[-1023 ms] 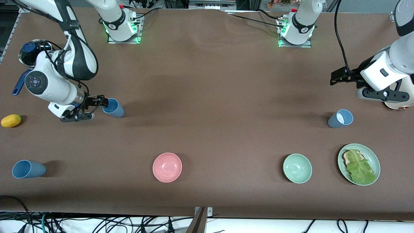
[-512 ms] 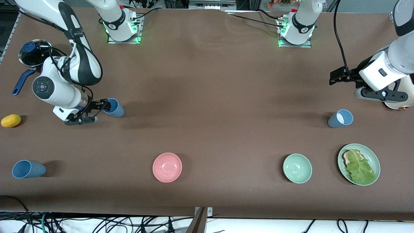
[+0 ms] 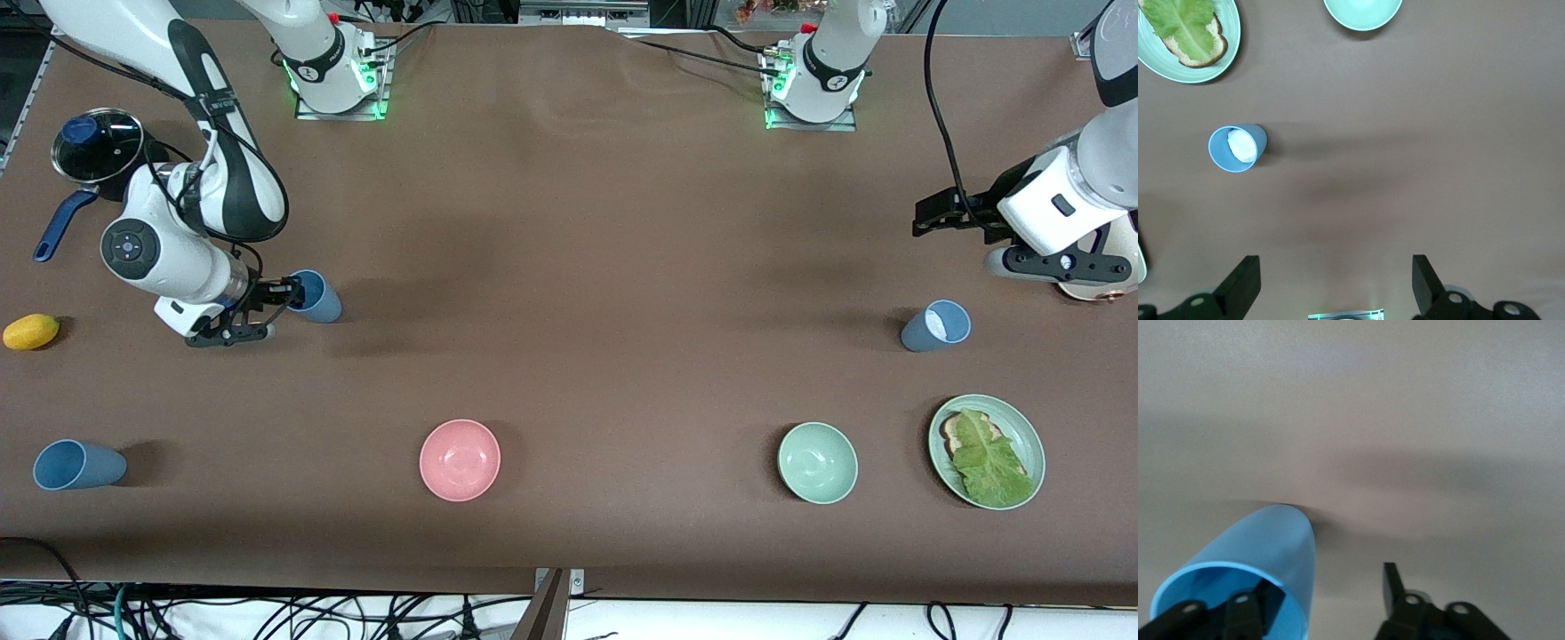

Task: Stack blue cups with both arms
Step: 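Reach the right gripper to the nearby blue cup and grasp it, then grasp the other blue cup with the left gripper while the right gripper holds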

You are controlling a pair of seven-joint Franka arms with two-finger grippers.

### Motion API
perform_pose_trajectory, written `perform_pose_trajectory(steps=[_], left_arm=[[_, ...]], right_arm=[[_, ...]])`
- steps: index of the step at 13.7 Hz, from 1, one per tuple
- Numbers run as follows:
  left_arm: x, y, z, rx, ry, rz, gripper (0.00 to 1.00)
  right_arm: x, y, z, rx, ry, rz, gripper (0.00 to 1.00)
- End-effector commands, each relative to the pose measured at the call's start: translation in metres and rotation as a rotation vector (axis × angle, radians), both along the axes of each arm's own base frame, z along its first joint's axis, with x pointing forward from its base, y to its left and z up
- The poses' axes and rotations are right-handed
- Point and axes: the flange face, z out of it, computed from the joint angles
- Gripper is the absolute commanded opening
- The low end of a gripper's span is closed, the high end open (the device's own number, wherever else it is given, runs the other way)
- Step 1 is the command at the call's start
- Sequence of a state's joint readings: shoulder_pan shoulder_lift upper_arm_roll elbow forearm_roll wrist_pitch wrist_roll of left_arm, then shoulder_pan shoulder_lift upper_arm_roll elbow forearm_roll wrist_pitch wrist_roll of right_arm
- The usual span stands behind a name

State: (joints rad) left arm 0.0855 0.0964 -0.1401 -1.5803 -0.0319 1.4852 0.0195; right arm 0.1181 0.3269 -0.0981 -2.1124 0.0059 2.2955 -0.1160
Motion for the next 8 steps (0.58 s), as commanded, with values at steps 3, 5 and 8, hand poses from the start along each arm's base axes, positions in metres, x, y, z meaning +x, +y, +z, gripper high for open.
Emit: perform_pose_trajectory(steps=[3,5,8], left_arm=[[-0.0005,0.0012,0.0034,0.027,0.0,-0.006,1.0],[-0.0005,0.0021,0.0034,0.027,0.0,-0.004,1.0],[-0.0006,0.0012,0.004,0.027,0.0,-0.004,1.0]], right_arm=[[-0.0011,-0.0017,-0.004,0.005,0.008,-0.016,0.43],[-0.0021,-0.0016,-0.0061,0.007,0.017,-0.022,0.33],[-0.0037,0.0001,-0.0078,0.006,0.031,-0.028,0.17]])
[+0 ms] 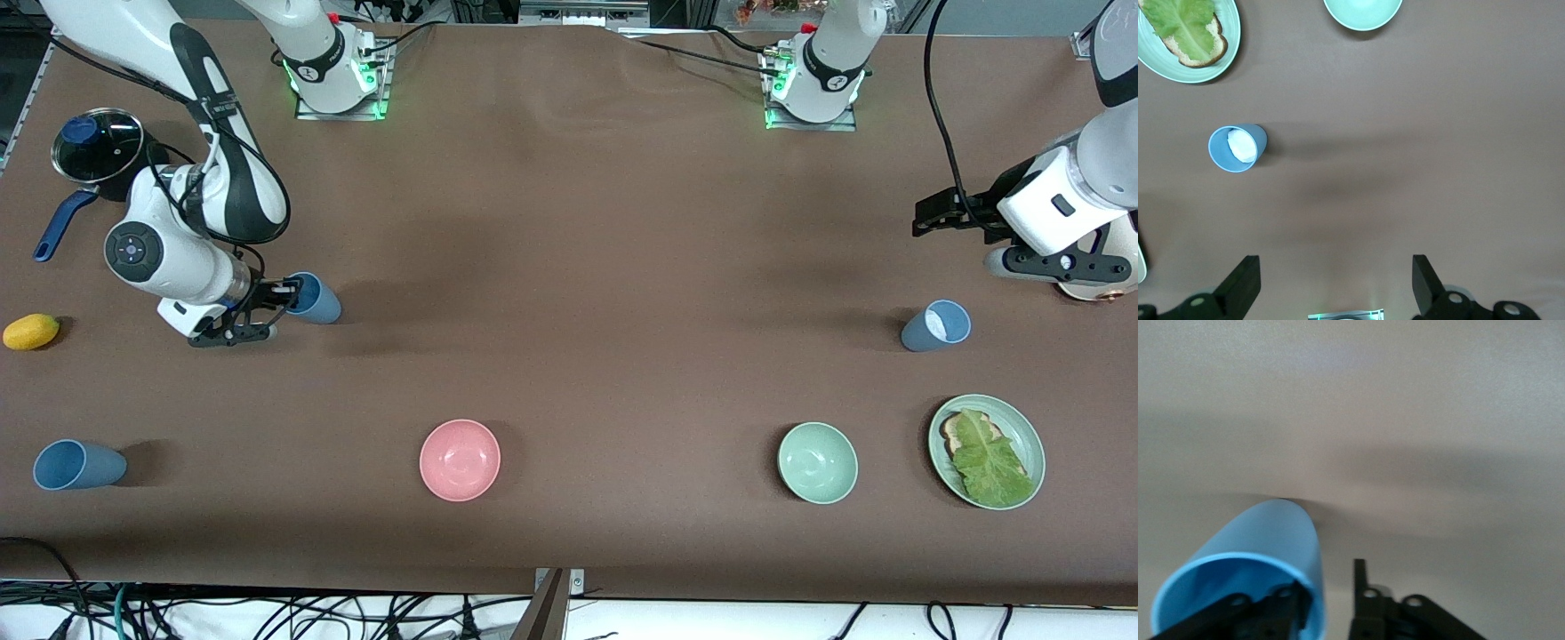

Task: Stack blue cups with both arms
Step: 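Grasp the other blue cup with the left gripper while the right gripper holds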

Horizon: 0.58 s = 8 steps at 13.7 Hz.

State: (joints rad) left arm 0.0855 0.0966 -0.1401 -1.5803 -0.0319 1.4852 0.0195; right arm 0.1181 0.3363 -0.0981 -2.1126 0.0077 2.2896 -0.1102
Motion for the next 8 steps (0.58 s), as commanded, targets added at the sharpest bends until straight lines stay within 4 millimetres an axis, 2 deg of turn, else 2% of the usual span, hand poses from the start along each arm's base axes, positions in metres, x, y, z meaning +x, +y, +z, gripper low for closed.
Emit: perform_pose_trajectory(steps=[1,3,4,6,8], left_arm=[[0.0,0.001,0.003,0.027,0.002,-0.003,1.0],[0.006,0.024,-0.007,0.016,0.01,0.032,1.0],[0.009,0.025,-0.011,0.015,0.019,0.035,1.0],[0.022,0.02,-0.048,0.015,0.079,0.02,1.0],[0.034,0.034,-0.087,0.002,0.137,0.032,1.0]], right_arm=[[-0.002,0.001,-0.001,0.008,0.017,-0.019,0.12],[-0.002,0.002,-0.001,0.008,0.017,-0.017,0.09],[-0.002,0.002,0.0,0.008,0.019,-0.018,0.09],[-0.002,0.005,0.003,0.007,0.026,-0.028,0.07],[-0.002,0.009,0.008,0.007,0.029,-0.03,0.02]])
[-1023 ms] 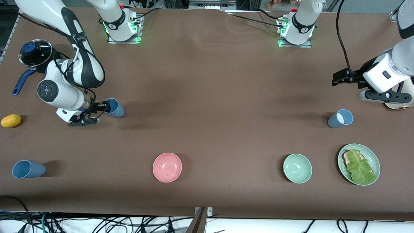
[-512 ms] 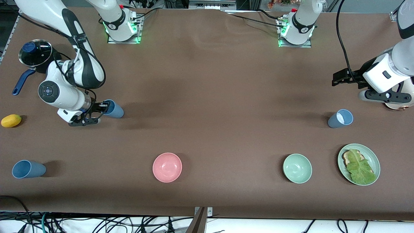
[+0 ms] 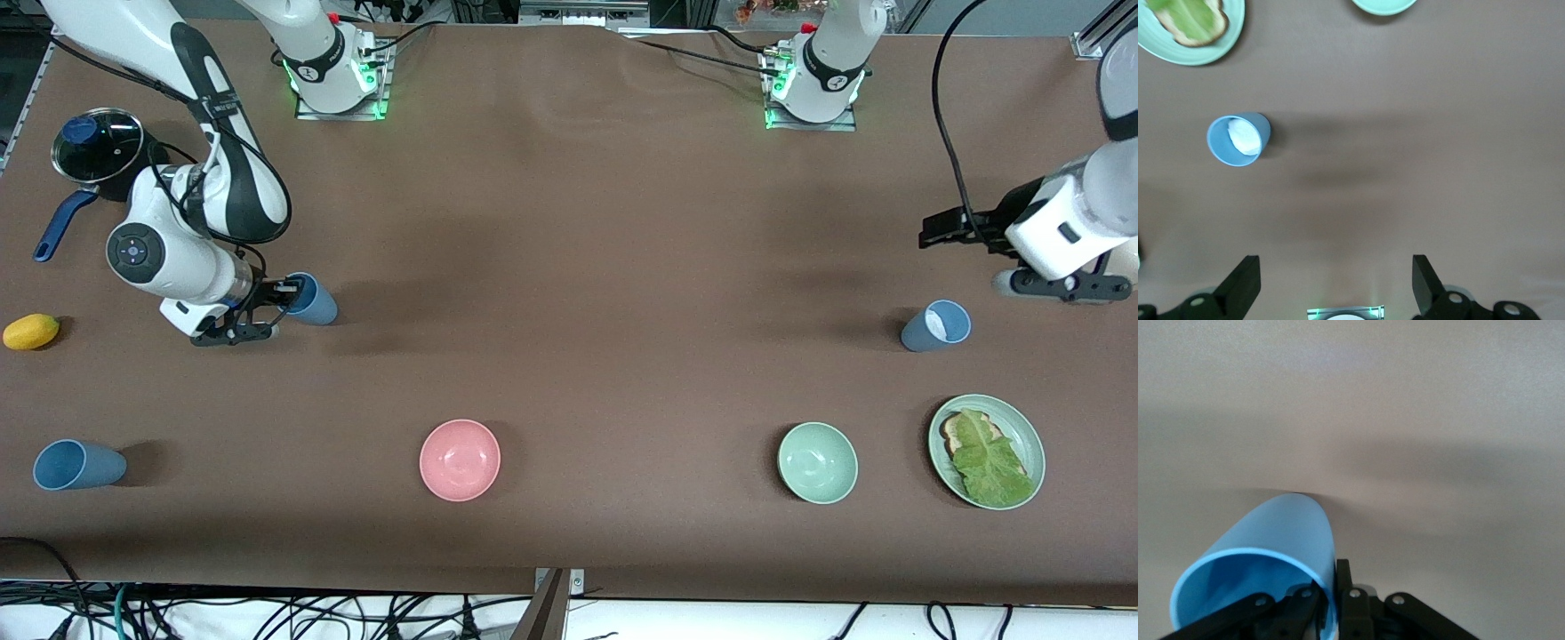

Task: Stack blue cups with both arms
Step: 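Grasp the other blue cup with the left gripper while the right gripper holds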

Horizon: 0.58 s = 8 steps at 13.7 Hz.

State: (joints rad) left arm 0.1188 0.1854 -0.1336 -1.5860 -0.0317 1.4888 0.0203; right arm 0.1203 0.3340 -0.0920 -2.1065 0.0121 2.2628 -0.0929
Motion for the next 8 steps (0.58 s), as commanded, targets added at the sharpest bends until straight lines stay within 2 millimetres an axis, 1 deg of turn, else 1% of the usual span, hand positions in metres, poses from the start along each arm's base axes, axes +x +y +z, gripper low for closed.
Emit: perform_pose_trajectory(steps=[1,2,3,4,5,6,8], left_arm=[[0.026,0.021,-0.048,0.026,0.021,0.004,1.0],[0.037,0.03,-0.062,0.085,-0.023,-0.011,1.0],[0.046,0.04,-0.085,0.149,-0.022,-0.037,1.0],[0.048,0.052,-0.1,0.162,-0.004,-0.03,1.0],[0.048,0.069,-0.117,0.156,0.02,-0.005,1.0],[0.046,0.079,-0.137,0.149,0.044,0.009,1.0],[0.035,0.078,-0.178,0.143,0.042,-0.002,1.0]], right_arm=[[-0.001,0.004,0.007,0.005,0.009,-0.017,0.0],[0.001,0.004,0.009,0.005,0.006,-0.016,0.0],[0.003,0.005,0.012,0.004,0.019,-0.016,0.0],[0.006,0.006,0.017,0.004,0.028,-0.014,0.0],[0.008,0.006,0.021,0.004,0.029,-0.014,0.0],[0.008,0.006,0.021,0.004,0.031,-0.014,0.0],[0.009,0.006,0.021,0.004,0.029,-0.014,0.0]])
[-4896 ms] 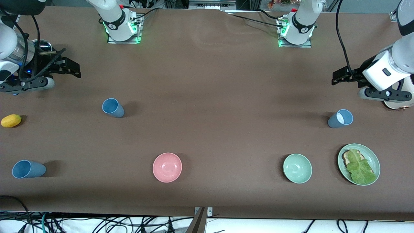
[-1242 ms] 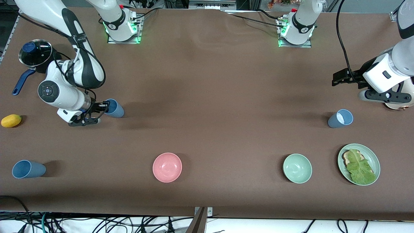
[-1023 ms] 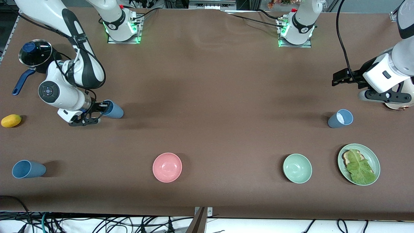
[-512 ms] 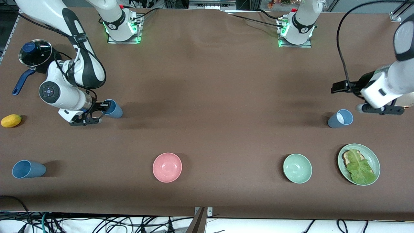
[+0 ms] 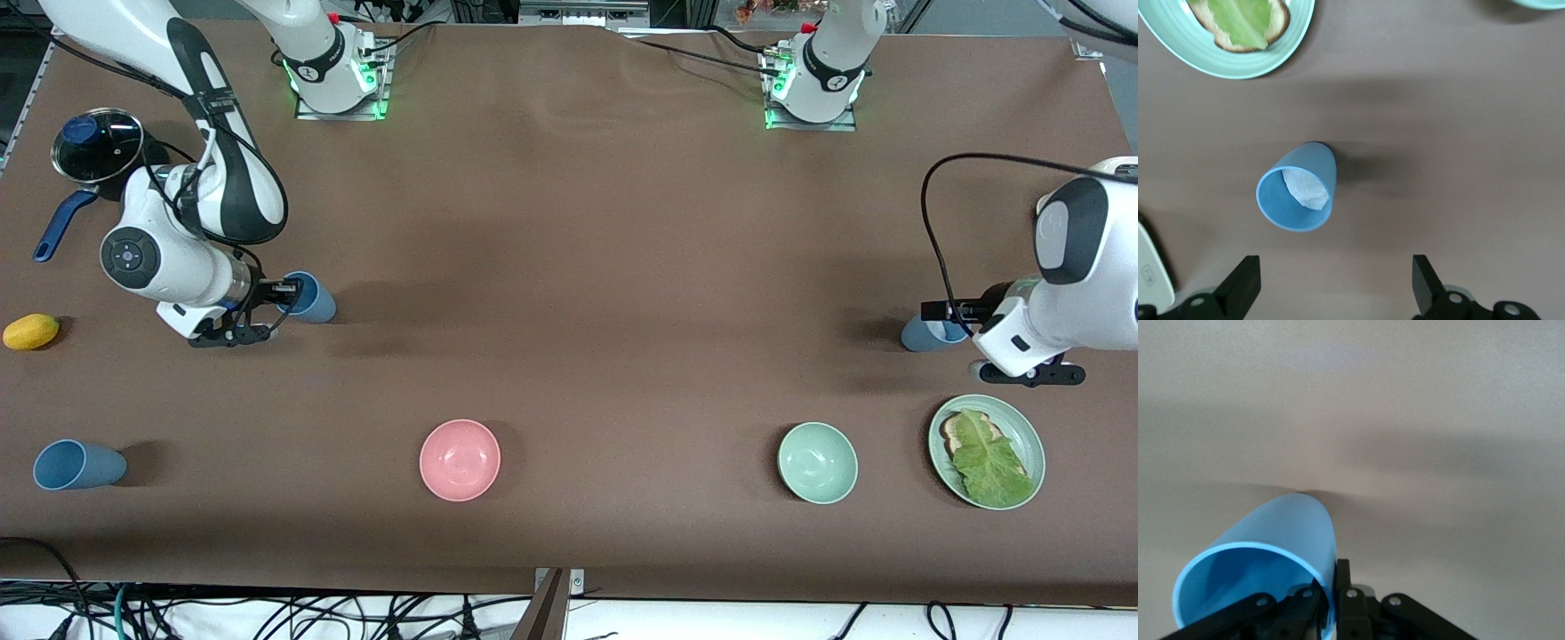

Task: Stack blue cups with both arms
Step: 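Grasp the other blue cup with the left gripper while the right gripper holds, then set the left gripper's cup mid-table while the right gripper lifts its cup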

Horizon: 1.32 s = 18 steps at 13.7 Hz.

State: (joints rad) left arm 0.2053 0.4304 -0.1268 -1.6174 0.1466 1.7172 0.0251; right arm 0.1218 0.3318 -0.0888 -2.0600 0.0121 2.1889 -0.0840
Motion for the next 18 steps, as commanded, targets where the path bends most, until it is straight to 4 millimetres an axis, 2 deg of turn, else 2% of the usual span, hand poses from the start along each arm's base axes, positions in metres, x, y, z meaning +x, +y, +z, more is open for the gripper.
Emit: perform_pose_trajectory(steps=[1,3,5,6,7,8,9,11,14,15,17,18], left_arm=[[-0.017,0.005,-0.044,0.007,-0.018,-0.023,0.96],[-0.026,0.006,-0.068,0.003,-0.03,-0.015,0.8],[-0.032,0.005,-0.078,0.003,-0.02,-0.017,0.68],[-0.034,0.005,-0.084,0.002,-0.012,-0.018,0.55],[-0.036,0.006,-0.091,0.002,-0.013,-0.019,0.48],[-0.038,0.006,-0.103,0.003,0.0,-0.023,0.48],[-0.038,0.007,-0.109,0.007,0.005,-0.028,0.37],[-0.037,0.008,-0.105,0.012,0.004,-0.027,0.0],[-0.036,0.01,-0.095,0.02,0.003,-0.027,0.0],[-0.03,0.012,-0.084,0.027,0.002,-0.022,0.0],[-0.024,0.004,-0.066,0.029,0.025,-0.028,0.0],[-0.02,-0.008,-0.056,0.028,0.029,-0.039,0.0]], right_arm=[[0.003,0.003,0.01,0.005,-0.002,-0.008,0.0],[0.007,0.003,0.015,0.005,-0.005,-0.004,0.0],[0.007,0.003,0.017,0.005,0.004,-0.005,0.0],[0.007,0.004,0.017,0.005,0.004,-0.004,0.0],[0.007,0.004,0.017,0.005,0.006,-0.004,0.0],[0.007,0.005,0.017,0.005,0.006,-0.002,0.0],[0.007,0.004,0.017,0.005,0.006,-0.004,0.0],[0.007,0.004,0.017,0.005,0.004,-0.004,0.0],[0.007,0.004,0.017,0.005,0.006,-0.002,0.0],[0.007,0.004,0.018,0.005,0.004,-0.002,0.0],[0.01,0.004,0.021,0.005,0.001,-0.002,0.0],[0.01,0.004,0.022,0.004,0.001,-0.001,0.0]])
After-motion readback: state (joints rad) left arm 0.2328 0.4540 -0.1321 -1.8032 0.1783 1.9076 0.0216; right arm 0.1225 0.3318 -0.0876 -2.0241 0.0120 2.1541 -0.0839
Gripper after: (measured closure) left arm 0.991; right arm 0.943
